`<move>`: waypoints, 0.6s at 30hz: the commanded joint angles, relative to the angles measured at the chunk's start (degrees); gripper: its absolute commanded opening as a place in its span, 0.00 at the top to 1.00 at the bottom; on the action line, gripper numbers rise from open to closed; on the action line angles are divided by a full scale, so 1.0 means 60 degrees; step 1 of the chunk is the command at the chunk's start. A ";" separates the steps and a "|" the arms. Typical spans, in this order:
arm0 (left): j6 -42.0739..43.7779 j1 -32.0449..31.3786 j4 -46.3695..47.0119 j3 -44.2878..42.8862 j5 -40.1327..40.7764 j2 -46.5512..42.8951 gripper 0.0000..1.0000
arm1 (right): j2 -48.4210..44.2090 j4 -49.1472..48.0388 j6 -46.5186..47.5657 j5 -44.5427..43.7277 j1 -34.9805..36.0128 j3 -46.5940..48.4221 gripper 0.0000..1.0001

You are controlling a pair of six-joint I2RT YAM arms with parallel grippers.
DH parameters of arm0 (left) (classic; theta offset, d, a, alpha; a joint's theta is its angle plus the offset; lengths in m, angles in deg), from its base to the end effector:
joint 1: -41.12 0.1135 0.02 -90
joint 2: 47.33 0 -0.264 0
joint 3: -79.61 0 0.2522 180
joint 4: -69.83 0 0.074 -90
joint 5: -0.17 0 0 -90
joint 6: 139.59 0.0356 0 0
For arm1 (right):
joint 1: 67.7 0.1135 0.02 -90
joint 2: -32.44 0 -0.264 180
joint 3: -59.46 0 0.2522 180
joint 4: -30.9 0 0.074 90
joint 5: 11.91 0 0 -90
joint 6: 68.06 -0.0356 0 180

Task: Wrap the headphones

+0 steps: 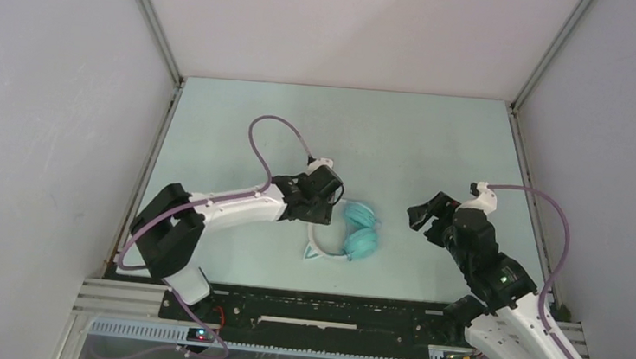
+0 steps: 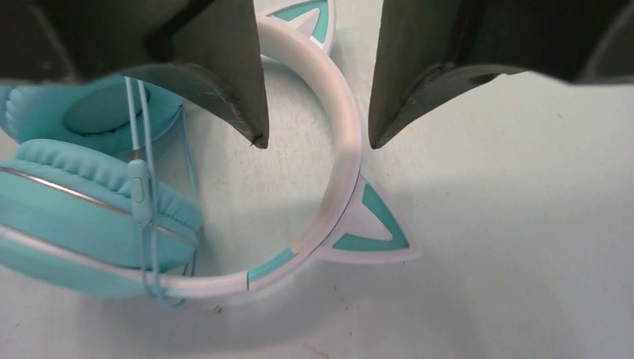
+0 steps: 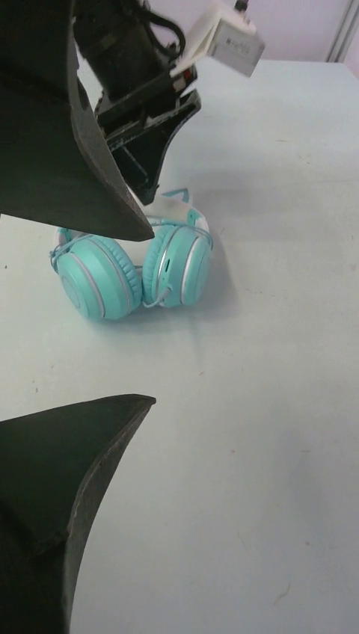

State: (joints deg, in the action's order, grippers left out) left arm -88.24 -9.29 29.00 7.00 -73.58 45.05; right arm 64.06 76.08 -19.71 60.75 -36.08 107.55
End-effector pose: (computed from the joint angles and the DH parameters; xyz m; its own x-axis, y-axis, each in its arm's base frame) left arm 0.2125 -0.2413 0.1977 -0.8410 0.0761 -0.5356 0.1627 0.9798 -0.1162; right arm 0.1178 0.0600 0.2715 -0.4903 0.4431 -0.7505 0.0642 0.8772 0.4759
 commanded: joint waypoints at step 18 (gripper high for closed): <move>0.1795 0.0577 -0.2879 -0.3416 0.1653 -0.4407 0.21 | 0.0070 0.1669 0.1900 -0.3064 -0.0087 0.2727 0.02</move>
State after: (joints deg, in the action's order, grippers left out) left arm -80.28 -6.45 16.58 -10.75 -68.99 25.66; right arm 63.67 83.95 -11.43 46.78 -36.23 121.21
